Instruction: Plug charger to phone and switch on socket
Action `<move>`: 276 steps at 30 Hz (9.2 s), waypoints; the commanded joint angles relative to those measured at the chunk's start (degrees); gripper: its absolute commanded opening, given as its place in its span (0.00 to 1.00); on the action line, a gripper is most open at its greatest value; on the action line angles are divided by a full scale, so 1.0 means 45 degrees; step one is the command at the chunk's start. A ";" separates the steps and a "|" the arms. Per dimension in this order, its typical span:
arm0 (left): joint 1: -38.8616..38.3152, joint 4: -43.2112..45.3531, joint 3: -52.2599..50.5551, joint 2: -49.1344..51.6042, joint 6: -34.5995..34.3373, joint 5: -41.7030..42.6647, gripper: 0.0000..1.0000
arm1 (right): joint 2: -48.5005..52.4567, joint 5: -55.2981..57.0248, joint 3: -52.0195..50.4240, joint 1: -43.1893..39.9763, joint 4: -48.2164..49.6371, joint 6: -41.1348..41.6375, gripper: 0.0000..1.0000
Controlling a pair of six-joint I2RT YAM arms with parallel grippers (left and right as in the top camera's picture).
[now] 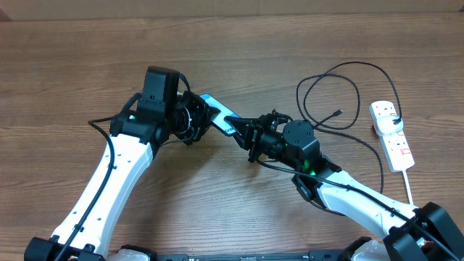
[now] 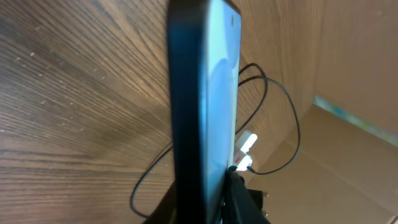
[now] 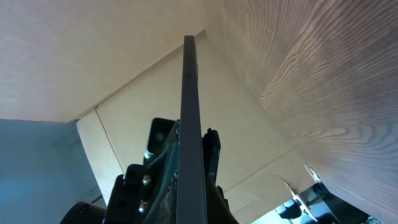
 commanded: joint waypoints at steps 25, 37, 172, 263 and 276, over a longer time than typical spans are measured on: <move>-0.0078 -0.2433 -0.0034 -0.0253 0.5974 -0.4915 0.04 | -0.0092 0.3342 0.0117 -0.0432 -0.2939 -1.2182 1.00; -0.0073 -0.1511 -0.0034 0.0015 0.8131 0.0646 0.04 | -0.0622 0.4877 0.4930 -0.3735 -1.3114 -1.6704 0.99; 0.3575 0.3128 -0.0034 0.3492 1.0734 0.9738 0.04 | 0.0670 0.1127 0.8029 0.2380 -1.7359 -1.8957 0.04; 0.3065 0.7388 -0.0034 0.3492 0.9355 1.0909 0.04 | -0.2035 0.1059 0.4687 0.1632 -1.3338 -1.8214 0.04; 0.3060 0.7033 -0.0034 0.3492 0.9996 1.0958 0.04 | -0.0607 0.0418 0.5882 0.1627 -1.3954 -1.8938 0.04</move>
